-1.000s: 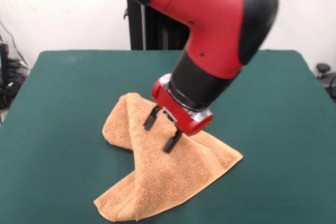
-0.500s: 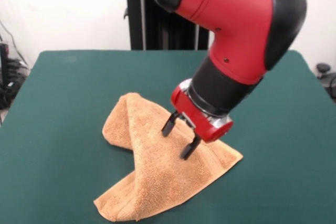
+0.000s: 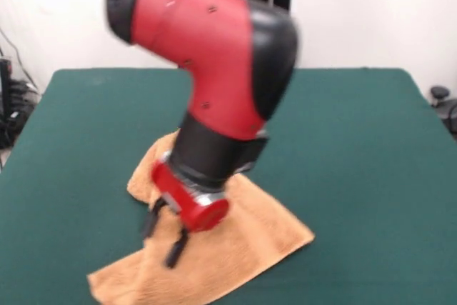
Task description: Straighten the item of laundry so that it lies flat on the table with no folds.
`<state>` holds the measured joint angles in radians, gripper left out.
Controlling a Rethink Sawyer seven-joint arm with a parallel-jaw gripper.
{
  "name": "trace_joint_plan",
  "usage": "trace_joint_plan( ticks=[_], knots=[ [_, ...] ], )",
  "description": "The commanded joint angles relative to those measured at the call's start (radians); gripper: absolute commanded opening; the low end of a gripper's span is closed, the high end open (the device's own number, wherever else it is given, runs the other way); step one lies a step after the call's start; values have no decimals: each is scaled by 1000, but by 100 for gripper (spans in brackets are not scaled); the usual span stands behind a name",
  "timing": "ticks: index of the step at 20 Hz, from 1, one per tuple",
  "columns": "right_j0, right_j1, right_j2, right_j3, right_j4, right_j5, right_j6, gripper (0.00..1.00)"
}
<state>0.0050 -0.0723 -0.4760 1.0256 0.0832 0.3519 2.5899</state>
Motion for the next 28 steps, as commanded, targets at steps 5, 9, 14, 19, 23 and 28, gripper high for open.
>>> trace_joint_plan(
  ticks=[5,9,14,19,23,28],
  knots=[
    [27,118,96,81,-12,-72,75,100],
    [23,125,98,76,-9,-76,71,100],
    [22,119,100,77,-4,-57,70,100],
    [19,116,107,75,-5,-54,62,100],
    [21,57,106,104,-11,43,28,100],
    [19,-165,135,236,-20,276,-79,100]
  ],
)
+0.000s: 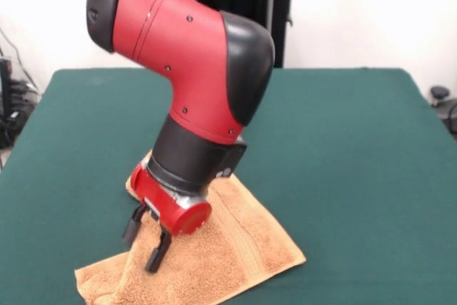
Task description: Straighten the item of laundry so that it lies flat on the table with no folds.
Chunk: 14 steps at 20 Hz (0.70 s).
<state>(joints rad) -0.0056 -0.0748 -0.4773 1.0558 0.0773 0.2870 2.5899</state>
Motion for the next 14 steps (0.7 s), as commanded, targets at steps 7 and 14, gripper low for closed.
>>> trace_joint_plan(
  ticks=[7,14],
  knots=[
    [16,-279,173,262,-19,459,-113,100],
    [42,-249,172,220,-10,481,-29,100]
  ],
)
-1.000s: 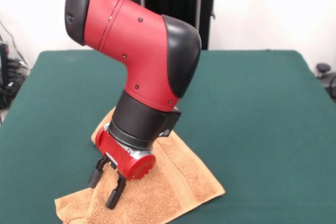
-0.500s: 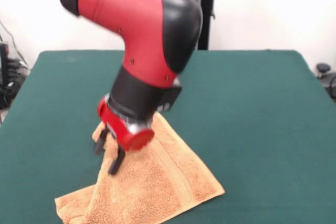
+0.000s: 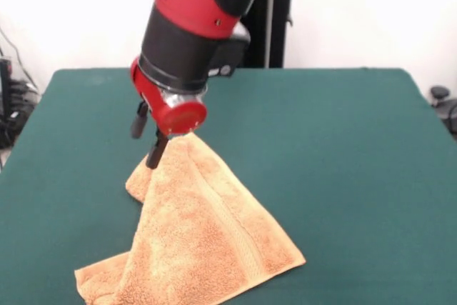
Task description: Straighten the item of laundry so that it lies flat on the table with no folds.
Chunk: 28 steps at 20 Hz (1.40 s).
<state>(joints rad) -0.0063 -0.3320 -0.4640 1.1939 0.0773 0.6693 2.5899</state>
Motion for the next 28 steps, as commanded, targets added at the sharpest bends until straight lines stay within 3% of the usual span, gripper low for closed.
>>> trace_joint_plan(
  ticks=[1,6,18,23,28],
  knots=[
    [48,17,158,72,-2,100,-6,100],
    [71,72,136,2,19,109,76,100],
    [133,220,59,-51,37,-88,243,100],
    [130,293,49,-59,31,-257,249,100],
    [130,347,28,-75,51,-341,243,100]
  ],
)
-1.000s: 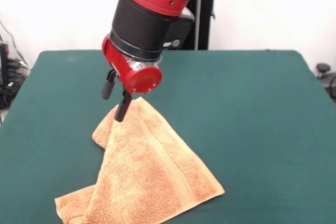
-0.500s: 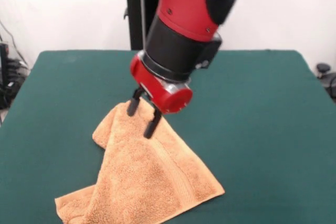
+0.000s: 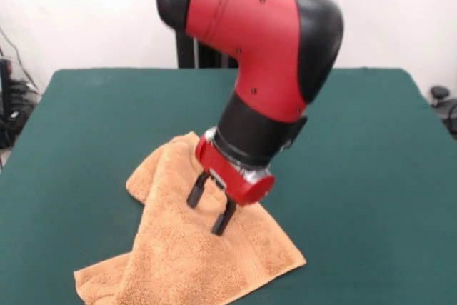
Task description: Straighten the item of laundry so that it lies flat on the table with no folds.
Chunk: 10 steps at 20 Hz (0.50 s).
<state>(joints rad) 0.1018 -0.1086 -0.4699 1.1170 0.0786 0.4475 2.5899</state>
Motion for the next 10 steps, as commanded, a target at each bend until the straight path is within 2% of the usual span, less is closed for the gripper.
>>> trace_joint_plan(
  ticks=[1,6,10],
  knots=[
    [20,135,32,-2,56,-134,239,100],
    [13,184,26,-13,84,-219,225,100],
    [18,187,18,-14,106,-210,214,100]
  ],
)
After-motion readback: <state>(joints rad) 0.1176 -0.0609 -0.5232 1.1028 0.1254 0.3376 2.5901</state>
